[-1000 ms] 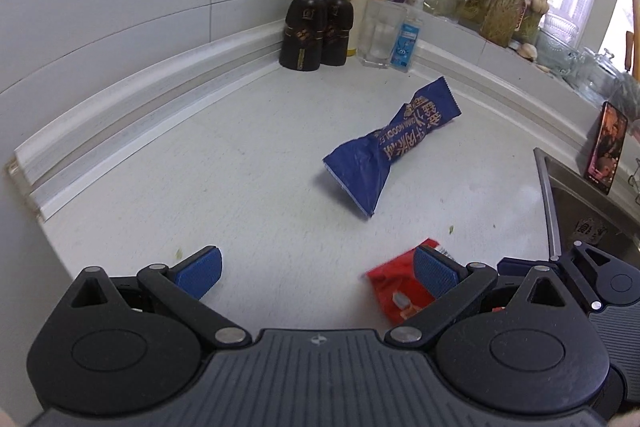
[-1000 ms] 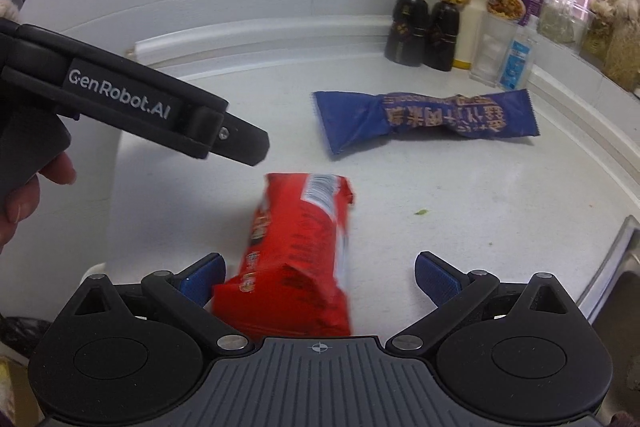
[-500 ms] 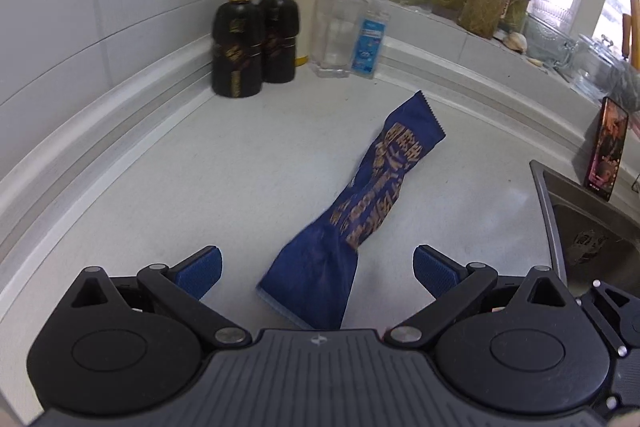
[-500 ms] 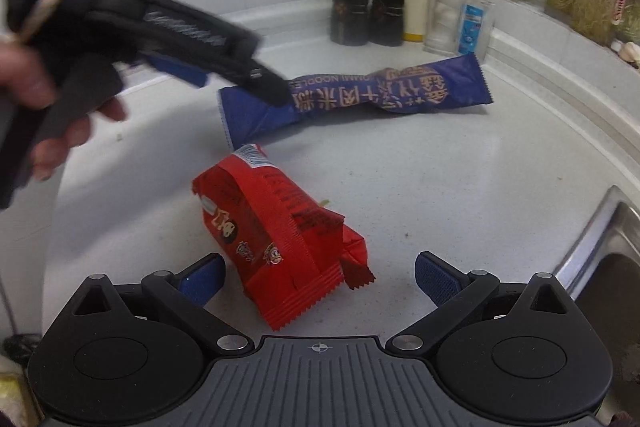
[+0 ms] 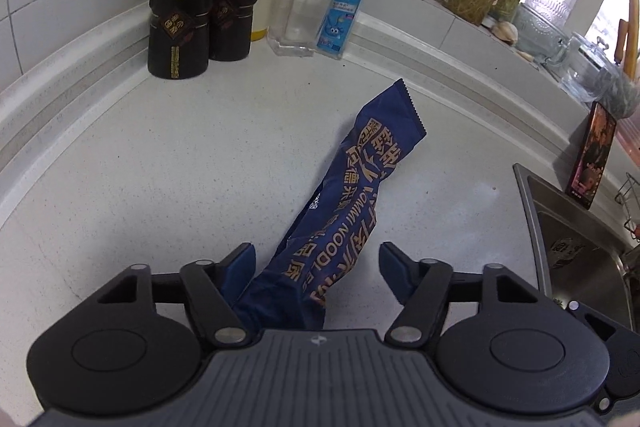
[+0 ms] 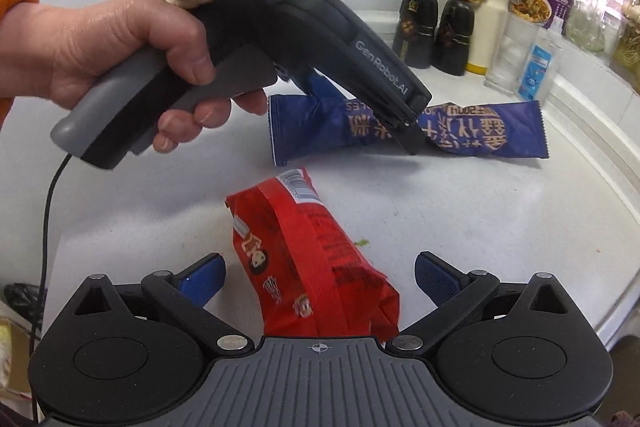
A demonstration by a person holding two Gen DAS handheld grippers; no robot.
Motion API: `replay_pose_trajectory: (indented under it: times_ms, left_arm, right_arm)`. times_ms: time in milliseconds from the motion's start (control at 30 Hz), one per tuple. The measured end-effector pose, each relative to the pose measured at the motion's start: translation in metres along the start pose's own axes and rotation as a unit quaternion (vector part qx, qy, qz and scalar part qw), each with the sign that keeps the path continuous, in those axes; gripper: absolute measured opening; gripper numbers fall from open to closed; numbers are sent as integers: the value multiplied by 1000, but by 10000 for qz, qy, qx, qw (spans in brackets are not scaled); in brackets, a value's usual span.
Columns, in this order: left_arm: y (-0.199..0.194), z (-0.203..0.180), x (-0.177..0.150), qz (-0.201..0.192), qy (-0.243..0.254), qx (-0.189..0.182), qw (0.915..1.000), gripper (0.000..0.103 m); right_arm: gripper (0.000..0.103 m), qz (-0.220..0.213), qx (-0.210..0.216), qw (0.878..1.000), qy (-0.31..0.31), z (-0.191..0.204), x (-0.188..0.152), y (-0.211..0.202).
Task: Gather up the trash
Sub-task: 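Grasp the blue snack bag with the left tool while the right tool grasps the red bag, then carry the blue and red snack bags in both tools over the bin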
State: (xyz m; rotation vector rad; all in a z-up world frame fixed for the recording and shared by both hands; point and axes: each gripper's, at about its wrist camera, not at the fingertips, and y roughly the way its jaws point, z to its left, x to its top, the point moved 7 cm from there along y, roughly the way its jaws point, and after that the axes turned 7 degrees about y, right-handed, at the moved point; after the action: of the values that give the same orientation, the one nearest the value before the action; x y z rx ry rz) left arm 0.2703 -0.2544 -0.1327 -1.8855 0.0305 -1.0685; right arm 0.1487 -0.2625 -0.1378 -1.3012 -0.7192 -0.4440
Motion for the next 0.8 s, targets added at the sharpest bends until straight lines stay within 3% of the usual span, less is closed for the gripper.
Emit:
replay_pose_trajectory:
  times_ms: [100,267,367,500,600,800]
  left_arm:
    - [-3,0,-2,-17,74,92,9999,45]
    - [-10,2,-6,-97,109,188,9997,40]
    - [-15,6,-9,-132,-44,225,9997,38]
    - [-25,12,-13,-175,-244,363,9989,34]
    - [-37,16,-17,-241,-357,452,9981,32]
    - [-64,27,-28,-372,-596,609,9957,32]
  right_arm:
    - [100,-26,73,9998,174,-2,1,2]
    - [94,-50,219,9991,365,-2,0,2]
    - [82,-84,205,9993,315,1,-1,1]
    - [56,-127,190,9992,328,2,-1,-2]
    - [45,-136,217,9982,544,0,0,-4]
    - [41,-192,345,9913,1259,-9,0,-11]
